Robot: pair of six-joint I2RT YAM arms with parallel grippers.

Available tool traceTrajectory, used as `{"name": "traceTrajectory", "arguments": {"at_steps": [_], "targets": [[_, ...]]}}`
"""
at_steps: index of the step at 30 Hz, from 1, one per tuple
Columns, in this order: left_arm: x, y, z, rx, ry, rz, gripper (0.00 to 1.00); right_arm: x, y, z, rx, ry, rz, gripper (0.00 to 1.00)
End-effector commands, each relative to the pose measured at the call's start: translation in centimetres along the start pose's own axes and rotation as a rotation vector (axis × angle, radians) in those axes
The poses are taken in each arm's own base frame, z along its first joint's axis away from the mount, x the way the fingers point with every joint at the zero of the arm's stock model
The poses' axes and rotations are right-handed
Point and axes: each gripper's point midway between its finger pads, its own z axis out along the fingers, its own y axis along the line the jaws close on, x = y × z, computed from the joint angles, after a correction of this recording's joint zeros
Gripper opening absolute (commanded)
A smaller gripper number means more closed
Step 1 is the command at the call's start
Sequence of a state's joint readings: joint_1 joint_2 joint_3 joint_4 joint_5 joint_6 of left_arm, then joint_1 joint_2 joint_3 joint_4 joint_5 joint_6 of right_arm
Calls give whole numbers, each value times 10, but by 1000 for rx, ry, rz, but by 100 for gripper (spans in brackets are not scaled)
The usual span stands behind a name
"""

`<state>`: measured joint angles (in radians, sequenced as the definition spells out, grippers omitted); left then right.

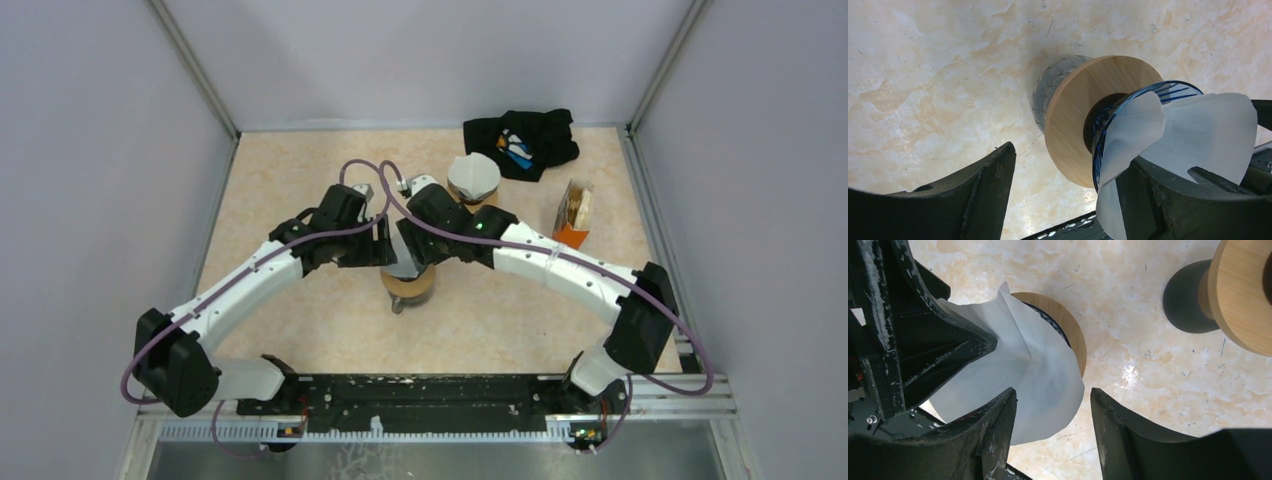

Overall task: Place the coffee filter in the dripper
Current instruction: Adjust the coffee filter in the coffee dripper.

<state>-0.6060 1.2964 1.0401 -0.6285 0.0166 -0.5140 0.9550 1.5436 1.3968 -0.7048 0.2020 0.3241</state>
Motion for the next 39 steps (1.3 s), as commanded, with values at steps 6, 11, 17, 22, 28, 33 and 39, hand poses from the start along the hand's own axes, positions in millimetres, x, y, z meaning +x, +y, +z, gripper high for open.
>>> {"name": "traceTrajectory", "arguments": {"at_steps": [6, 11, 17, 22, 28, 33, 39], "targets": [[8, 2, 5, 5, 28, 12, 77, -9, -4, -13, -15, -48, 31, 57], [9, 2, 5, 5, 31, 11, 77, 2, -7, -7, -5, -22, 32, 57], [12, 2, 8, 9, 46, 9, 78, 7, -8, -2, -1, -8, 31, 57], [14, 3, 10, 8, 51, 10, 78, 4, -6, -1, -5, -15, 29, 58], [17, 3, 12, 10, 62, 6, 78, -1, -7, -3, -4, -28, 31, 58], [9, -2, 6, 29, 35, 9, 78, -12, -7, -15, -16, -80, 42, 58], [0, -10, -1, 57, -1, 9, 79, -23, -8, -27, -22, -135, 54, 60]]}}
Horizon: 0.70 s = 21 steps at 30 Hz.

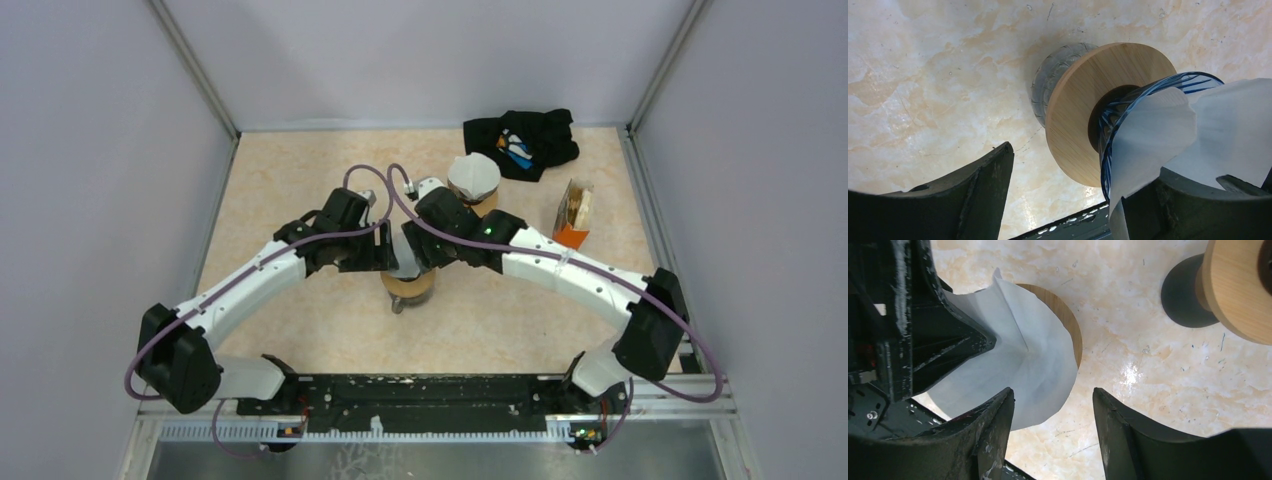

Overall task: Place the coffee filter in the dripper
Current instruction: Adjust the coffee filter in the coffee dripper.

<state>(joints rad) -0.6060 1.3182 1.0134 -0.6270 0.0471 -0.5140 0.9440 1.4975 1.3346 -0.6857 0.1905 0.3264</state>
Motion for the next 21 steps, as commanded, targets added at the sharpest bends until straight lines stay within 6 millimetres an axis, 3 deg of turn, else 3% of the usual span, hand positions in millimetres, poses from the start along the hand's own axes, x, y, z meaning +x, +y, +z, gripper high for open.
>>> {"name": "traceTrajectory", "arguments": {"at_steps": [1, 13, 21], "targets": [[-16, -14, -12, 60, -61, 11, 79, -34, -1, -24, -17, -140, 42, 60], [-23, -23, -25, 105, -94, 23, 85, -36, -1, -25, -17, -152, 45, 61], [-17, -21, -35, 110, -84, 39, 86, -35, -3, -19, -10, -148, 46, 61]]}}
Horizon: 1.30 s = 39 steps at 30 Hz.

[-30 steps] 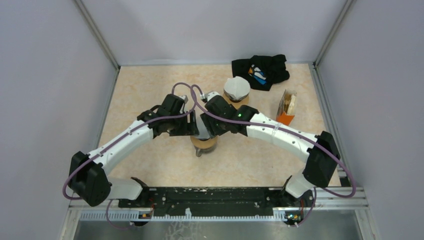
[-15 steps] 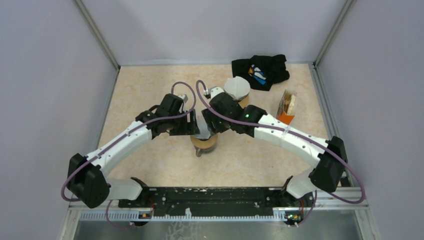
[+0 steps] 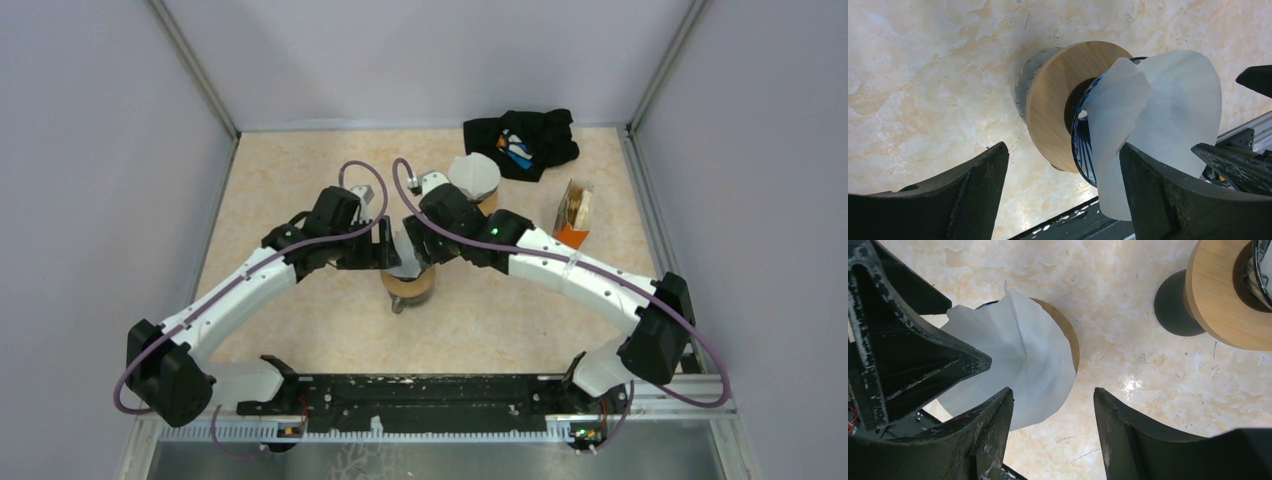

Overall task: Place the coffee filter in the dripper
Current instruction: Adjust the coffee filter in the coffee dripper.

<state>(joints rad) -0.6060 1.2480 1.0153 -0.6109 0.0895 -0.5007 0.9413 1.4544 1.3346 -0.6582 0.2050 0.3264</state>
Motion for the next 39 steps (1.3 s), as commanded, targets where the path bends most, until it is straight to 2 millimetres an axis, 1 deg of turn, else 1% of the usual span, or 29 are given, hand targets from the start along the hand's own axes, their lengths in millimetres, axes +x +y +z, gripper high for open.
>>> {"name": "traceTrajectory", "arguments": {"at_steps": [1, 6, 12, 23, 28, 33, 39], "targets": [[-8, -4, -14, 14, -31, 17, 86, -20, -2, -3, -1, -78, 30, 61], [-6, 10, -15, -60, -46, -1, 81, -14, -7, 2, 23, -69, 30, 61], [0, 14, -5, -77, -9, 1, 78, -4, -12, 11, 40, -45, 28, 61], [11, 28, 6, -132, 26, 1, 76, 7, -12, 21, 42, -11, 25, 61], [17, 30, 10, -131, 44, -2, 75, 10, -11, 24, 41, 1, 26, 61], [17, 30, 10, -131, 44, -3, 75, 12, -12, 25, 43, 5, 23, 61], [7, 22, 3, -105, 11, -6, 77, 7, -10, 22, 35, -8, 27, 61]]}}
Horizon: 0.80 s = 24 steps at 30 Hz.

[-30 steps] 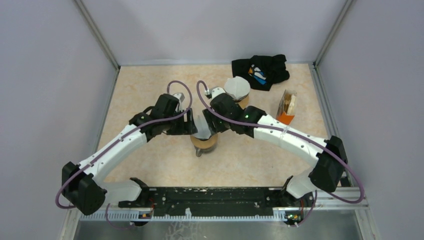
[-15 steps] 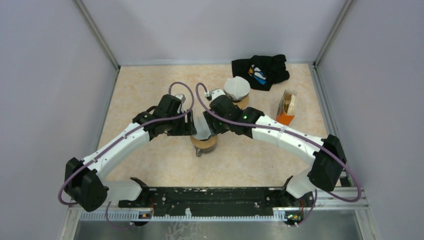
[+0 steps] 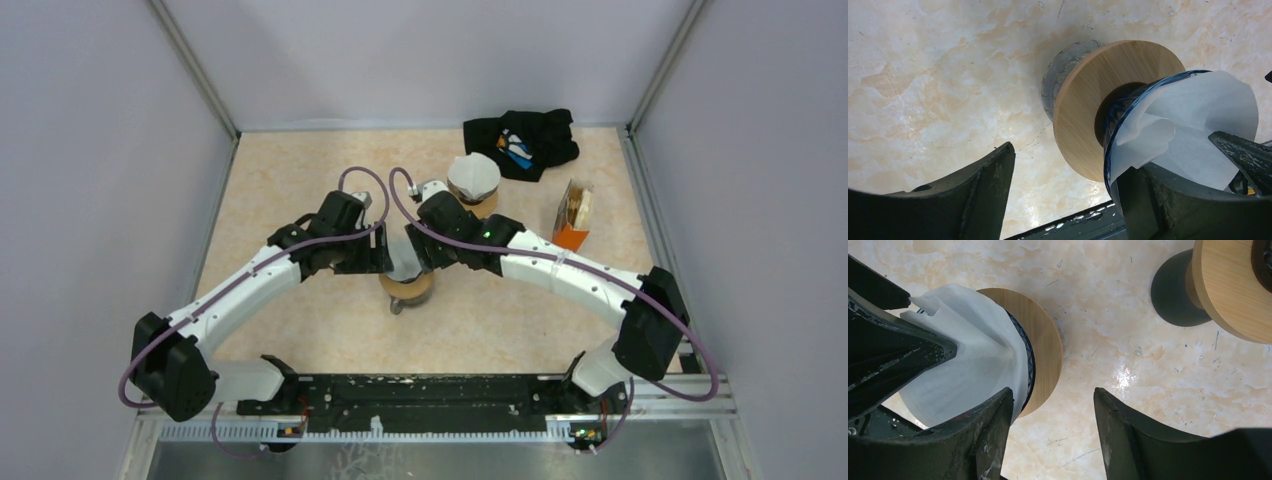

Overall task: Place the coffee filter in the dripper
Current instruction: Adjust the coffee filter in the coffee dripper.

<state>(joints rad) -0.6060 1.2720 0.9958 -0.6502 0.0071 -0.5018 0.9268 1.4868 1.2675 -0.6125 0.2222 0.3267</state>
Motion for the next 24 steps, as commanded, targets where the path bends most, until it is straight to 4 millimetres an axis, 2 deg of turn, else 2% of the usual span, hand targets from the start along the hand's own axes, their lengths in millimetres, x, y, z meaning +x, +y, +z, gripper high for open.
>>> {"name": "traceTrajectory", "arguments": {"at_steps": [1, 13, 19, 24], "targets": [[-6, -3, -7, 14, -25, -2, 78, -16, 2, -3, -11, -56, 29, 61], [-28, -27, -35, 126, -110, -9, 83, -34, 7, -16, -43, -105, 24, 61], [-34, -29, -34, 134, -141, -9, 84, -46, 5, -13, -40, -126, 10, 61], [-34, -30, -23, 129, -127, 3, 84, -56, 5, -6, -51, -144, 0, 61]]}}
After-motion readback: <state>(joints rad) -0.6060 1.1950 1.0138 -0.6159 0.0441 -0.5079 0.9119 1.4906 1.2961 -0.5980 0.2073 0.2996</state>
